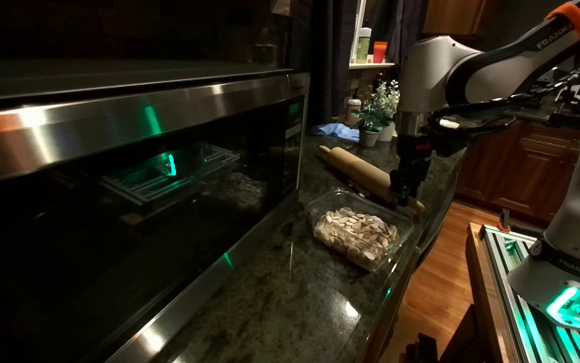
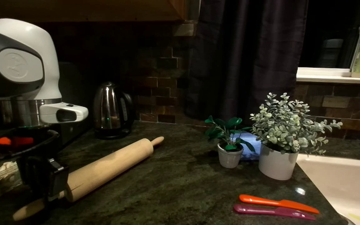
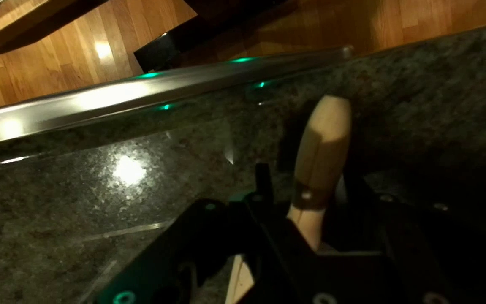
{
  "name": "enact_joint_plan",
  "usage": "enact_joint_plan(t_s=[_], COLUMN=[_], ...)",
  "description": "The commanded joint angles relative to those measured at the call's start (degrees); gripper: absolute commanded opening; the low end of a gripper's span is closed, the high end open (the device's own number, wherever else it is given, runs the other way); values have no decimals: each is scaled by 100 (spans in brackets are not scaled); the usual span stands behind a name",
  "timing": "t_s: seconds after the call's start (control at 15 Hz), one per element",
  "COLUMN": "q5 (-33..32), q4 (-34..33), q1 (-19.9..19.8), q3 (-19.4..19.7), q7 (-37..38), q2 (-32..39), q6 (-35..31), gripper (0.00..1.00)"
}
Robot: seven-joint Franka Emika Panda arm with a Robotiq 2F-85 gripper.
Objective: Put some of the contents of the clear lunch box onto the counter and push them to the right with the rolling pin
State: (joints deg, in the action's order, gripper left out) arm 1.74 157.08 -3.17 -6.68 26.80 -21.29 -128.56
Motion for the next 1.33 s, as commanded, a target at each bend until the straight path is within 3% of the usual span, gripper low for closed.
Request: enact_joint_plan(t_s=[0.0,0.13,1.27], q5=[-77,-49,94], q4=[37,51,4], q1=[7,16,438], q3=[-109,-129,-335], q7=[318,415,92], q2=[-49,-53,-127], q6=[-139,-140,-128], gripper=[13,5,6])
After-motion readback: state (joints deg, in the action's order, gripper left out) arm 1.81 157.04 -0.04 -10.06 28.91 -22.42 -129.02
